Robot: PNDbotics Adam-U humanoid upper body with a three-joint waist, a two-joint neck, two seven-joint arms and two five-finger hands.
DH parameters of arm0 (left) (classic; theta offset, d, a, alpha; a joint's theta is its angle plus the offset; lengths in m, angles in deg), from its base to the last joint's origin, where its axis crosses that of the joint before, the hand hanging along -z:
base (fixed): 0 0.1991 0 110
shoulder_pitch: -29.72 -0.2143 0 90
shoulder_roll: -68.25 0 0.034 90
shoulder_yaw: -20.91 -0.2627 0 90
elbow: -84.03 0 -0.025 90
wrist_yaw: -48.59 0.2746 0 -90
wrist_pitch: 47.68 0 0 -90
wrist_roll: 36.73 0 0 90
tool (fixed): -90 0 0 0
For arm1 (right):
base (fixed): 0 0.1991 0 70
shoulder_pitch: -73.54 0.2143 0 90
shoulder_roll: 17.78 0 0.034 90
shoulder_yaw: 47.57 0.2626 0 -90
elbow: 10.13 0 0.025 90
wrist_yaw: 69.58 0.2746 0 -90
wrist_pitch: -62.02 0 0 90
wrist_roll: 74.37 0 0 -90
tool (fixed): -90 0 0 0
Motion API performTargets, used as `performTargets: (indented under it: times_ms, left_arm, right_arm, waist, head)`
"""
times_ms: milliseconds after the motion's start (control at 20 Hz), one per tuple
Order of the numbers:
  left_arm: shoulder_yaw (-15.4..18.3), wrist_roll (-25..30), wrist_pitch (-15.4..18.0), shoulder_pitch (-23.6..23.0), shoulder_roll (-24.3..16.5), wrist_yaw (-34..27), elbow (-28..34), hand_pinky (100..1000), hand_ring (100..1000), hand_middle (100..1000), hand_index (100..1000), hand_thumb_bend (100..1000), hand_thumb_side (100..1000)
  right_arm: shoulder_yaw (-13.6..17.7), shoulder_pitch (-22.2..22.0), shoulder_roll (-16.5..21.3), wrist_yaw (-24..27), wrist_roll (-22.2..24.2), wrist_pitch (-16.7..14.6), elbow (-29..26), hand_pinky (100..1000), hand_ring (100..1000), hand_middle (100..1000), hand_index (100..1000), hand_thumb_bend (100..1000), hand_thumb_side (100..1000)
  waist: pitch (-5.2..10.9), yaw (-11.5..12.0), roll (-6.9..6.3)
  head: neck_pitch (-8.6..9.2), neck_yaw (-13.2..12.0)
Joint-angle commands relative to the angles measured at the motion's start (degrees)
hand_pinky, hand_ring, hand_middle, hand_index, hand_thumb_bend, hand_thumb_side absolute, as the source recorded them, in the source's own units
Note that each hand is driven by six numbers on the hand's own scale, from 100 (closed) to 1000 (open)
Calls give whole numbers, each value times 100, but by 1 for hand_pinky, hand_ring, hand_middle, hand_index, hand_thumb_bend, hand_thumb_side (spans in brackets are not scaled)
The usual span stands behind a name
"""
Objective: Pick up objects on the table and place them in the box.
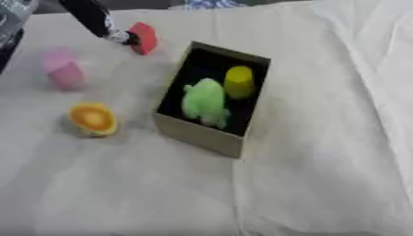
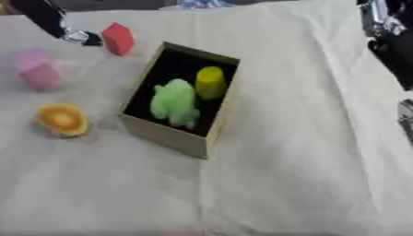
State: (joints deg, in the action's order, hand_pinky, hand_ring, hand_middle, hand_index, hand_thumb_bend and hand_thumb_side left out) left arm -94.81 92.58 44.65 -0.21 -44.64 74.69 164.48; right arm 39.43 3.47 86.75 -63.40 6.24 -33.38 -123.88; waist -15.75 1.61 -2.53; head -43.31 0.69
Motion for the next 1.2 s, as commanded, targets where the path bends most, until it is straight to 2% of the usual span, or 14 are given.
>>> performTargets:
  times_ms: [50, 200, 400, 600, 900, 1200]
  left_arm:
    - [-74, -42, -82, -263, -812, -385, 857, 778, 748, 713, 830, 564, 339]
    - [-107, -23, -317, -737, -1260, -682, 1509, 775, 748, 713, 830, 567, 342]
    - [-68, 66, -657, -1363, -1725, -999, 2034, 773, 750, 716, 830, 572, 351]
    - [-21, 166, -895, -1806, -1974, -1222, 2362, 771, 753, 720, 836, 575, 357]
    - [-182, 323, -1179, -2026, -1961, -1038, 2351, 782, 770, 744, 847, 590, 322]
    - [-420, 393, -1216, -1775, -1549, -464, 1884, 804, 797, 792, 876, 587, 301]
  right_arm:
    - [75, 41, 138, -41, -37, -8, -84, 1000, 757, 761, 834, 100, 523]
    - [70, 63, 127, -43, -37, -13, -84, 1000, 757, 761, 834, 100, 523]
    - [69, 81, 107, -39, -37, -13, -84, 1000, 757, 761, 835, 100, 523]
    - [64, 99, 69, -26, -37, -8, -84, 1000, 757, 761, 835, 100, 523]
    - [56, 118, 17, -3, -20, -9, -84, 1000, 757, 761, 835, 100, 523]
    - [50, 96, -27, 12, -13, 5, -84, 1000, 757, 762, 834, 100, 523]
  waist:
    - [87, 10, 37]
    - [56, 27, 59]
    - [23, 53, 82]
    - [7, 81, 106]
    - [6, 68, 134]
    - [8, 61, 142]
  head:
    - [42, 6]
    - [52, -17]
    - [77, -40]
    - [87, -58]
    - [113, -121]
    - [144, -137]
